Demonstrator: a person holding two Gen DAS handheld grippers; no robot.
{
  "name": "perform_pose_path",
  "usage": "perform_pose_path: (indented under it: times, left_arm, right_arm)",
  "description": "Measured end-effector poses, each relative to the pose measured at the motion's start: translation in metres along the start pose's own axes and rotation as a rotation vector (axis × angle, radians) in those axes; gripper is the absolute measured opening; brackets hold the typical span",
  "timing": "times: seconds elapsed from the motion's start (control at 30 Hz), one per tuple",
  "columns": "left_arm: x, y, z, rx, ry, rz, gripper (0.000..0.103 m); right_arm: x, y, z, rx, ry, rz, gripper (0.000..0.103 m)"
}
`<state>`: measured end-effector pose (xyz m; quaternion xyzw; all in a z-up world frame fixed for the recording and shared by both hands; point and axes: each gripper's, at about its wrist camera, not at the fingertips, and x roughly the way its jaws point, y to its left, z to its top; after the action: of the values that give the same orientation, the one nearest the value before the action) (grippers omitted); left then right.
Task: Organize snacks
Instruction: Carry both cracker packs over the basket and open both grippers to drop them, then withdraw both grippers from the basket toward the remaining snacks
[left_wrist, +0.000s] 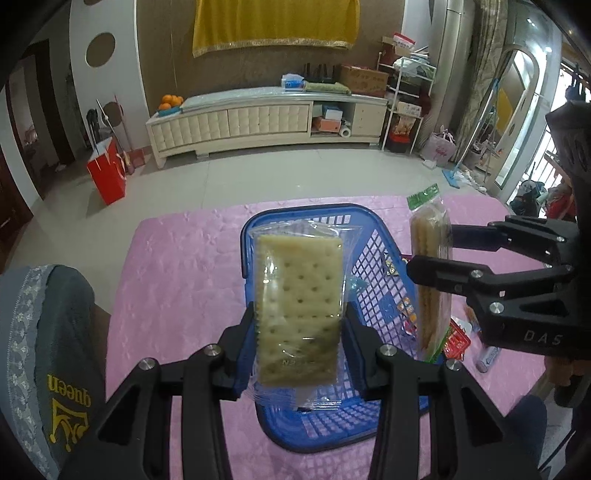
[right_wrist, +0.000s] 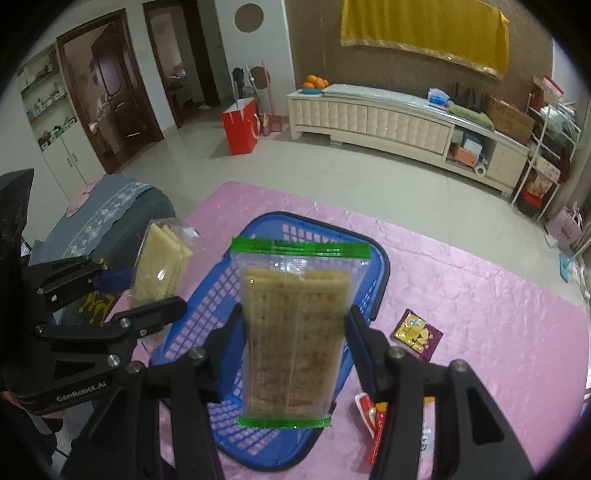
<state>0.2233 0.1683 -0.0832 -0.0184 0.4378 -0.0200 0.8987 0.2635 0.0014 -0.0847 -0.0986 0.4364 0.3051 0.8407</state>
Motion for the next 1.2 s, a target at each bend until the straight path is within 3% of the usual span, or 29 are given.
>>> perform_pose_path:
  times: [0.4, 0.47, 0.53, 0.6, 0.67, 0.8, 1.2]
  left_arm:
    - [0.053, 0.006, 0.033, -0.016, 0.043, 0.005, 0.040]
    - [0.056, 0.009, 0.035, -0.035, 0.038, 0.011, 0.053]
    - [0.053, 0.011, 0.035, -0.049, 0.011, 0.031, 0.065]
    - [0.050, 0.012, 0.034, -0.045, 0.009, 0.034, 0.066]
    - [0.049, 0.013, 0.034, -0.036, 0.015, 0.027, 0.071]
    - [0.037, 0.010, 0.028, -0.001, 0.002, 0.054, 0.071]
    - [-0.020, -0.013, 0.011, 0.030, -0.044, 0.038, 0.071]
  right_arm:
    - [0.023, -0.007, 0.017, 0.004, 0.029, -0.030, 0.058]
    - [0.028, -0.007, 0.019, -0.018, 0.050, -0.029, 0.063]
    - [0.027, -0.008, 0.019, -0.024, 0.040, -0.055, 0.084]
    - [0.018, -0.007, 0.018, -0.037, 0.004, -0.094, 0.094]
    - [0.012, -0.008, 0.016, -0.041, -0.021, -0.108, 0.094]
    - [0.002, -0.011, 0.016, -0.020, -0.020, -0.103, 0.094]
    - [-0.058, 0.003, 0.000, -0.026, -0.040, -0.109, 0.094]
